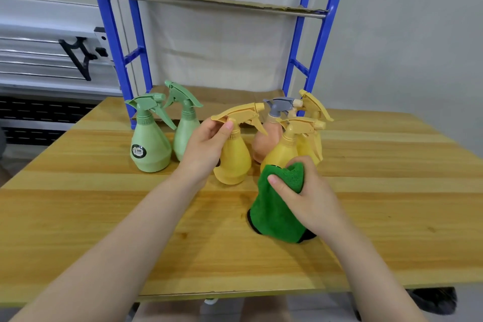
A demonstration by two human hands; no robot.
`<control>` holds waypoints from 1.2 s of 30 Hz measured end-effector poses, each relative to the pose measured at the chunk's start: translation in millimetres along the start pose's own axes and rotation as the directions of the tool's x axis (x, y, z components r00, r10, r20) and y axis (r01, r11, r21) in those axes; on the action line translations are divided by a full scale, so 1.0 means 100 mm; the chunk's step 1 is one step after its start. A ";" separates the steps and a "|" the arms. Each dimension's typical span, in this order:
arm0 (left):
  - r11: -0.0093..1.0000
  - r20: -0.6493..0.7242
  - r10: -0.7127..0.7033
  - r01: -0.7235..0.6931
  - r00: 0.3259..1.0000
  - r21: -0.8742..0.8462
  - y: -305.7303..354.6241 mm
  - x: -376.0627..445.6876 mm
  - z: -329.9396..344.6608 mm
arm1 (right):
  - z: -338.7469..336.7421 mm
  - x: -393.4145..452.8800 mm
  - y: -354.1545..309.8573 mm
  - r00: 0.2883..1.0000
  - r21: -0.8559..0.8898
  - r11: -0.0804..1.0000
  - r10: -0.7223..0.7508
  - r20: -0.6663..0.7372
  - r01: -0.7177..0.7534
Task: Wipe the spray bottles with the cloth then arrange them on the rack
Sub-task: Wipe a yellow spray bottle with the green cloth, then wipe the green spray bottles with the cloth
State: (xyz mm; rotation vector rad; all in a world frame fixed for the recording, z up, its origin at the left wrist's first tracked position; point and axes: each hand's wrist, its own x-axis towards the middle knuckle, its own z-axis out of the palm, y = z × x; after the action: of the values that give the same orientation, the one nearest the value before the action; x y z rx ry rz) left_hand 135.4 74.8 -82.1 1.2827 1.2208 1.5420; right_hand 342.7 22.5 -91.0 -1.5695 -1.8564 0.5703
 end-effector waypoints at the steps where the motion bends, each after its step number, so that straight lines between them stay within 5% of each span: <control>1: 1.000 -0.011 -0.002 0.002 1.000 -0.008 -0.02 0.02 0.02 | -0.01 0.00 0.01 1.000 0.047 0.999 0.013 0.028 -0.014; 4: 0.999 -0.036 -0.024 0.023 0.999 -0.026 -0.08 0.08 0.09 | -0.04 0.01 0.04 0.987 0.200 0.978 0.021 0.159 -0.053; 11: 0.999 0.006 0.005 -0.005 1.000 0.031 -0.08 0.16 0.19 | -0.11 -0.02 0.04 0.959 0.203 0.979 -0.044 0.280 -0.014; 17: 0.993 0.083 0.003 -0.013 0.997 0.121 -0.14 0.19 0.18 | -0.07 0.02 0.06 0.987 0.238 0.968 0.043 0.155 -0.080; 24: 0.961 0.141 0.050 -0.087 0.989 0.263 -0.17 0.04 -0.05 | -0.04 0.01 0.04 0.994 0.238 0.967 -0.102 0.024 0.094; 31: 0.899 0.096 0.014 -0.054 0.995 0.434 -0.27 -0.25 -0.64 | 0.11 0.04 -0.14 0.993 0.342 0.933 -0.096 -0.063 0.112; 36: 0.880 -0.111 0.057 0.002 0.992 0.474 -0.23 -0.24 -1.08 | 0.31 0.10 -0.30 0.996 0.503 0.861 -0.039 -0.084 0.077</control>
State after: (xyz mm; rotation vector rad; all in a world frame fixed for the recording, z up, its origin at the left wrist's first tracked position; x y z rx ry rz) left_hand 33.3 36.8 -114.1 1.5322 1.7437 1.4024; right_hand 298.9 28.9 -90.0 -1.1601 -1.5278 0.8798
